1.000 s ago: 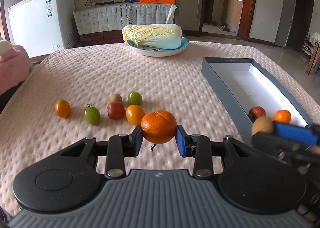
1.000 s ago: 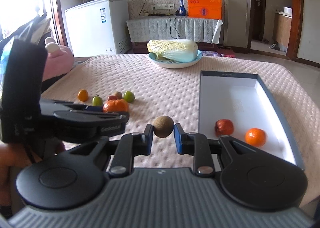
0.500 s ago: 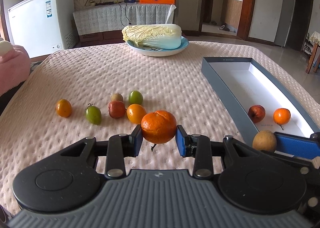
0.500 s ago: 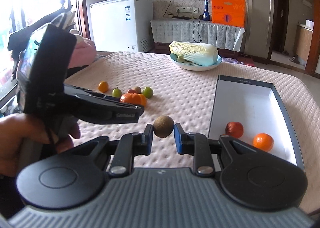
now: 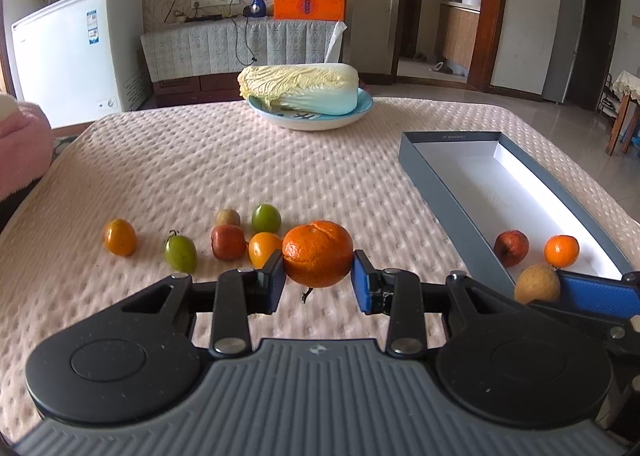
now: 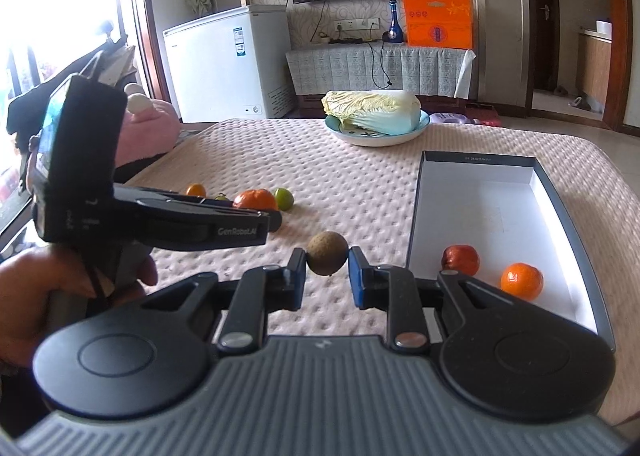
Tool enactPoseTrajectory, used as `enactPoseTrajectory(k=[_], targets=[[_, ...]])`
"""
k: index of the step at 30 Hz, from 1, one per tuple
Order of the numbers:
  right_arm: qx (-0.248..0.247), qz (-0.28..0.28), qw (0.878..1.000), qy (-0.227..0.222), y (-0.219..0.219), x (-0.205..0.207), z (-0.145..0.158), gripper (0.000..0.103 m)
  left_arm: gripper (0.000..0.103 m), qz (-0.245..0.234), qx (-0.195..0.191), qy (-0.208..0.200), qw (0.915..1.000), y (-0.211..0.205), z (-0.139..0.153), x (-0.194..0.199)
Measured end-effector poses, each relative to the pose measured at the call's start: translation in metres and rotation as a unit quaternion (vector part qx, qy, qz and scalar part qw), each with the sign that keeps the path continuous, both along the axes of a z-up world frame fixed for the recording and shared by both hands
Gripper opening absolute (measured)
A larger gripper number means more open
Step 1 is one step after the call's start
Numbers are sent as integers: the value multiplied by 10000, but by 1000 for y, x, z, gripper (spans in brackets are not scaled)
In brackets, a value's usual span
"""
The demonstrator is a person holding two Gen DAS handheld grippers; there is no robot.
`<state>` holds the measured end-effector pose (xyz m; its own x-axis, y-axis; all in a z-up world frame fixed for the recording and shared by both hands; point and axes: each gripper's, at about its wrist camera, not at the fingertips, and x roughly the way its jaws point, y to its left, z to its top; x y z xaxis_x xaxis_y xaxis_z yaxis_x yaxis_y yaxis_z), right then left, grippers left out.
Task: Organize fruits
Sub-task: 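Carry the tangerine and kiwi in both tools over the white box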
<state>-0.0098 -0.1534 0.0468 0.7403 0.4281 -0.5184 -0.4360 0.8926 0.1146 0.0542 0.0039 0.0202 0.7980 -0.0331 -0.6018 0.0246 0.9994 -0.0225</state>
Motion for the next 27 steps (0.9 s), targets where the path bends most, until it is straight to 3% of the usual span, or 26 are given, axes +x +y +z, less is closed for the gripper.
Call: enactPoseTrajectory(k=[15, 19, 27], targets=[[269, -204, 9993, -141, -23, 3, 10, 26, 40, -24, 153, 35, 9999, 2, -1, 8], [343, -267, 9990, -101, -29, 5, 11, 26, 40, 53, 28, 51, 10000, 2, 1, 12], [422, -557, 9976, -27, -48, 10, 10, 26, 40, -217, -17, -102, 9997, -21, 7, 16]])
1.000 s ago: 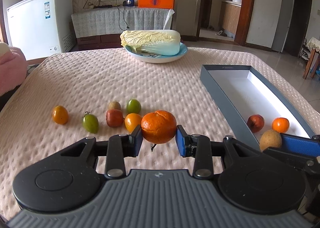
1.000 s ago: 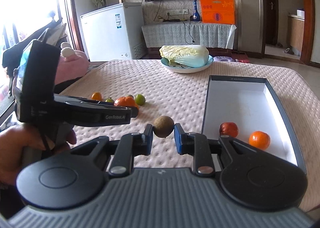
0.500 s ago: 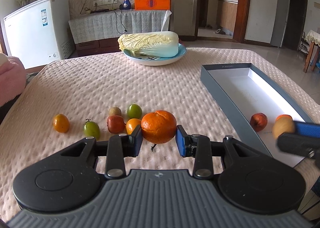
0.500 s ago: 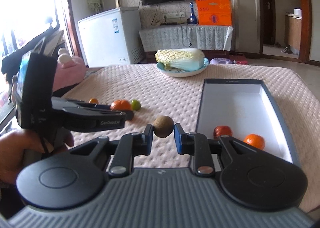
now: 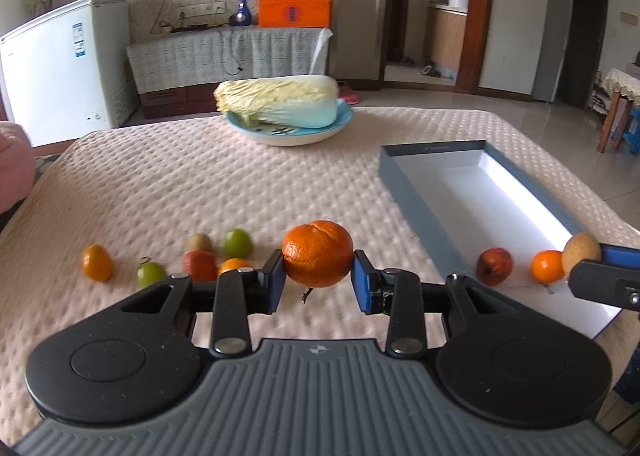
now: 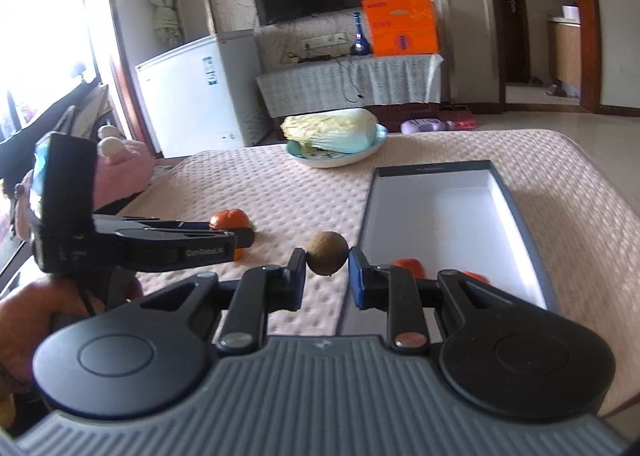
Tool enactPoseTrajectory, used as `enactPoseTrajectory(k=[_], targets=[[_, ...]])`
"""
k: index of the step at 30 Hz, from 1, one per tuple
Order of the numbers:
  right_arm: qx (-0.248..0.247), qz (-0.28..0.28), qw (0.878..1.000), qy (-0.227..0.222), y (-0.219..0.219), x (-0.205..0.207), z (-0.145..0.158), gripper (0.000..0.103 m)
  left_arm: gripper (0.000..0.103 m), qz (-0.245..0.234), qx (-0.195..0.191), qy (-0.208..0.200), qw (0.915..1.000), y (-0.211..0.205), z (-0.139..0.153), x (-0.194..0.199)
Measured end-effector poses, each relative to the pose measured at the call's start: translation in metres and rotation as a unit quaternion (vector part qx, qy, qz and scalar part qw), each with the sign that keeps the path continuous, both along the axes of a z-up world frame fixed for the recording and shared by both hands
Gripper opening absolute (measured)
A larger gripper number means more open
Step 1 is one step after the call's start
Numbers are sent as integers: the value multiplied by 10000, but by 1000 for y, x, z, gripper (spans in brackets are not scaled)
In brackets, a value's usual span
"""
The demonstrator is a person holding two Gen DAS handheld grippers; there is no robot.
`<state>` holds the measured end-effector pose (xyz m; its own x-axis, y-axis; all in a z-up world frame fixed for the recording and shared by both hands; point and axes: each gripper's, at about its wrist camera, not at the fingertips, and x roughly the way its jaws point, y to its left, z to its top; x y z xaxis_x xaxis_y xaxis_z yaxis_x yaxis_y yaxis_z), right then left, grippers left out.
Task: Organize fruits
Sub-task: 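Carry the tangerine and kiwi in both tools over the white box, then lower the tangerine into the box and open the left tool while the right holds the kiwi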
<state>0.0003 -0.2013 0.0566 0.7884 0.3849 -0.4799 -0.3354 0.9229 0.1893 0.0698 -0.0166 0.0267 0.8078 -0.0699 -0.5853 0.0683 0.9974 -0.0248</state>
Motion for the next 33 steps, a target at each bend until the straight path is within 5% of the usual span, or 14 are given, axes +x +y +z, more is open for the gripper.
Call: enactPoseTrajectory(k=[12, 33], targets=[[-118, -589, 9976, 343, -31, 7, -10, 26, 40, -486, -39, -133, 9987, -46, 1, 14], [-378, -709, 9942, 710, -46, 8, -21, 26, 41, -1242, -162, -31, 9921, -133, -18, 70]])
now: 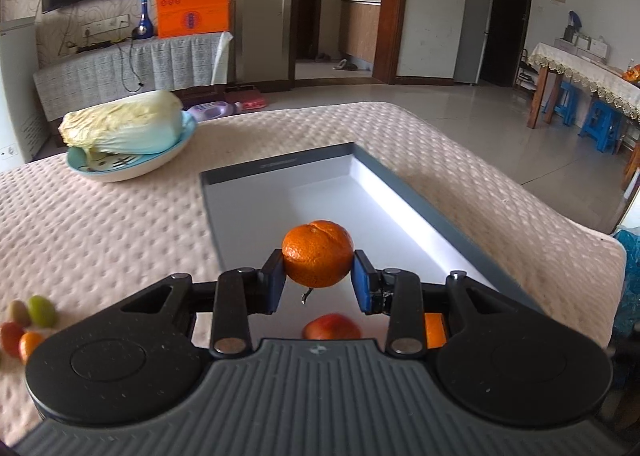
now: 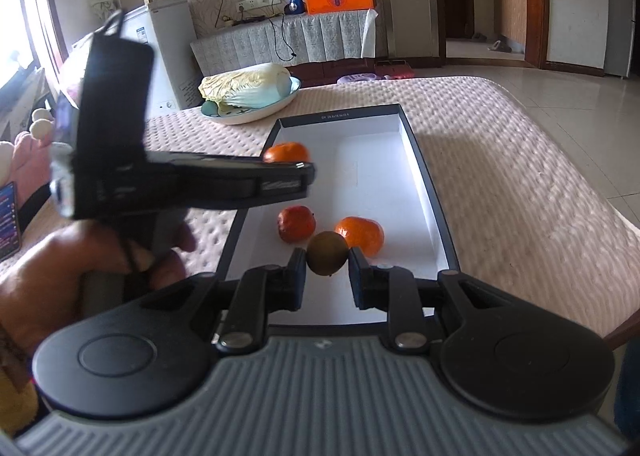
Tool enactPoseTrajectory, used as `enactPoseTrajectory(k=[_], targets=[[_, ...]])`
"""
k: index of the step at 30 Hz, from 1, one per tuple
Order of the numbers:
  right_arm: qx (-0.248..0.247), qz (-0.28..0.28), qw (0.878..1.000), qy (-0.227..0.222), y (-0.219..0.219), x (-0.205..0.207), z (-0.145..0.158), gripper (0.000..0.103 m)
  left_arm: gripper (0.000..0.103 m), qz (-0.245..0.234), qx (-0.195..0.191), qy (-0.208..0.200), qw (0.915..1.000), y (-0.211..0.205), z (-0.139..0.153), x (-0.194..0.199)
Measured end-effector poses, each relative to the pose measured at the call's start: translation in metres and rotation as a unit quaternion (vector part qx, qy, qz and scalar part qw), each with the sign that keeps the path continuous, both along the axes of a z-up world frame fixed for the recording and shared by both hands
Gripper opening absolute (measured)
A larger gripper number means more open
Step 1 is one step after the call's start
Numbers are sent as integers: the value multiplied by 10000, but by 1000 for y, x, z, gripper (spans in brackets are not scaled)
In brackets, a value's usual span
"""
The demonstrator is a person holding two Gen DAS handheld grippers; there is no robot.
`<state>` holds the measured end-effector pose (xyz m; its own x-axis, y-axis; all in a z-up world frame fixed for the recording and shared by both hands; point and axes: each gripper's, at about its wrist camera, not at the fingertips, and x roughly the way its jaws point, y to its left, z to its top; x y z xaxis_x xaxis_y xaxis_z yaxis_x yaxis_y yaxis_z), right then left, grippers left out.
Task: Organize fruits
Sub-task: 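Lower the tangerine into the box and open the left tool while the right holds the kiwi, then lower the brown kiwi into the white box and open the right tool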
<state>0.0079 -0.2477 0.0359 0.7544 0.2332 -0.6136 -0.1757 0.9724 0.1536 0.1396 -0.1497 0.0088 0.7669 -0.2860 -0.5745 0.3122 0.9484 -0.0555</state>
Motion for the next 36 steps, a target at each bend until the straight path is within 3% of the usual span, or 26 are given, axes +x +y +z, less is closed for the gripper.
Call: enactPoseTrajectory(k=[14, 15, 16, 18, 36], targets=[[29, -9, 10000, 56, 0, 5, -2, 26, 42, -79, -56, -16, 10000, -15, -3, 16], [31, -11, 10000, 52, 0, 4, -2, 26, 48, -78, -59, -15, 10000, -15, -2, 15], [40, -15, 10000, 47, 0, 4, -2, 26, 61, -65, -57, -38, 10000, -15, -2, 15], [54, -31, 10000, 24, 0, 4, -3, 26, 69, -48, -48, -149, 9999, -15, 2, 11], [4, -215, 9998, 18, 9, 15, -9, 26, 69, 160, -169, -369, 9990, 5, 21, -24]])
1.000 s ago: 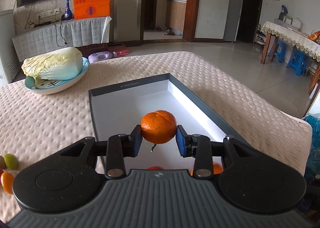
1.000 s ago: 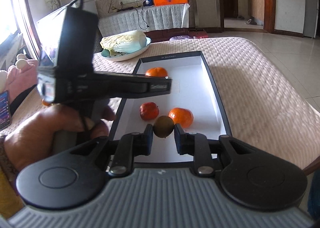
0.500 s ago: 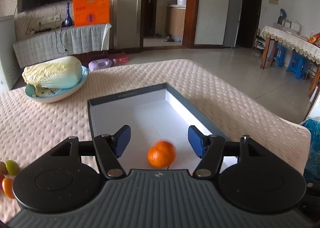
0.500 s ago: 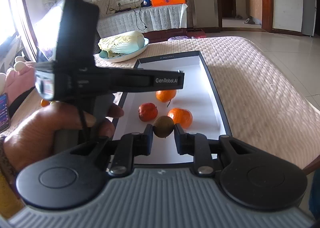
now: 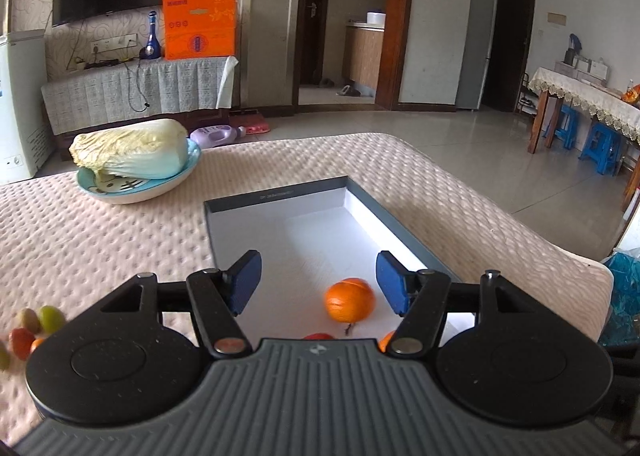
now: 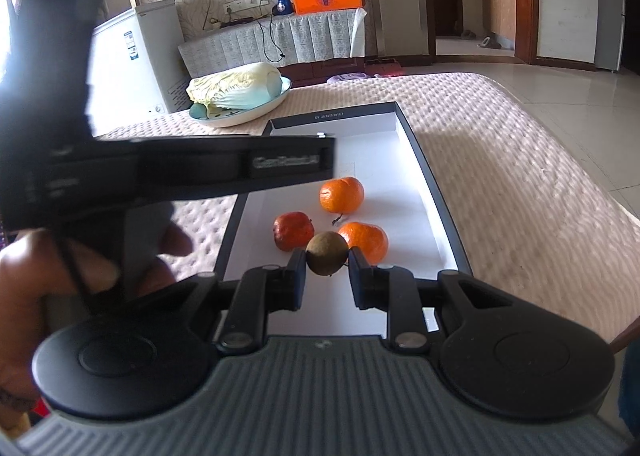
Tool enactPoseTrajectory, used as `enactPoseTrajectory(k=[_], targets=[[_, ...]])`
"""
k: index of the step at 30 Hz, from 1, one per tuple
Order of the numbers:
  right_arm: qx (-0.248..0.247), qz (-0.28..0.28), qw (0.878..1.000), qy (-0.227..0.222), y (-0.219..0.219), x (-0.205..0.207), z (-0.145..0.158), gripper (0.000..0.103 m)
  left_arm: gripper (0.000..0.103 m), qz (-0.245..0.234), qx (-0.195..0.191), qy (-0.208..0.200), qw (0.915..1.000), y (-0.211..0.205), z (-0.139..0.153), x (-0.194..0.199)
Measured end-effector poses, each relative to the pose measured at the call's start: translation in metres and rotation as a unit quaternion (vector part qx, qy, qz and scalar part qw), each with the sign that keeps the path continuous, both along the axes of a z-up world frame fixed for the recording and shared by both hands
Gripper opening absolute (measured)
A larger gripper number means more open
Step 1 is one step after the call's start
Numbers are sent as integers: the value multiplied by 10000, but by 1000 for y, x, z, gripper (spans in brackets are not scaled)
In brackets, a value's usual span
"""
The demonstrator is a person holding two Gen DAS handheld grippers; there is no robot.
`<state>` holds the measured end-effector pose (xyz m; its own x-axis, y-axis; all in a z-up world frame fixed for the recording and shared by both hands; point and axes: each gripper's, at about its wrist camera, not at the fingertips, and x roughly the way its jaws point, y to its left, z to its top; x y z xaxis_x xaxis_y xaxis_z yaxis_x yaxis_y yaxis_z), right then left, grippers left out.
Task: Organize fruits
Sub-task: 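Lower the brown kiwi into the white box and open the right tool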
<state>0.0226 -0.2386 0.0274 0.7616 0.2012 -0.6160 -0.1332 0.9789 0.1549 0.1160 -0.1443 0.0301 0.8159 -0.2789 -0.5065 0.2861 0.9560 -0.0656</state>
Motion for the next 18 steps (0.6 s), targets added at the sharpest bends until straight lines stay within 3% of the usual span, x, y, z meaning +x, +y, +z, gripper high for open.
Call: enactPoseTrajectory(k=[12, 18], targets=[[50, 3, 10000, 26, 12, 9, -4, 26, 69, 410, 200, 25, 9990, 41, 9, -32], [72, 78, 9999, 48, 23, 15, -6, 26, 69, 583, 113, 68, 9982, 64, 19, -57]])
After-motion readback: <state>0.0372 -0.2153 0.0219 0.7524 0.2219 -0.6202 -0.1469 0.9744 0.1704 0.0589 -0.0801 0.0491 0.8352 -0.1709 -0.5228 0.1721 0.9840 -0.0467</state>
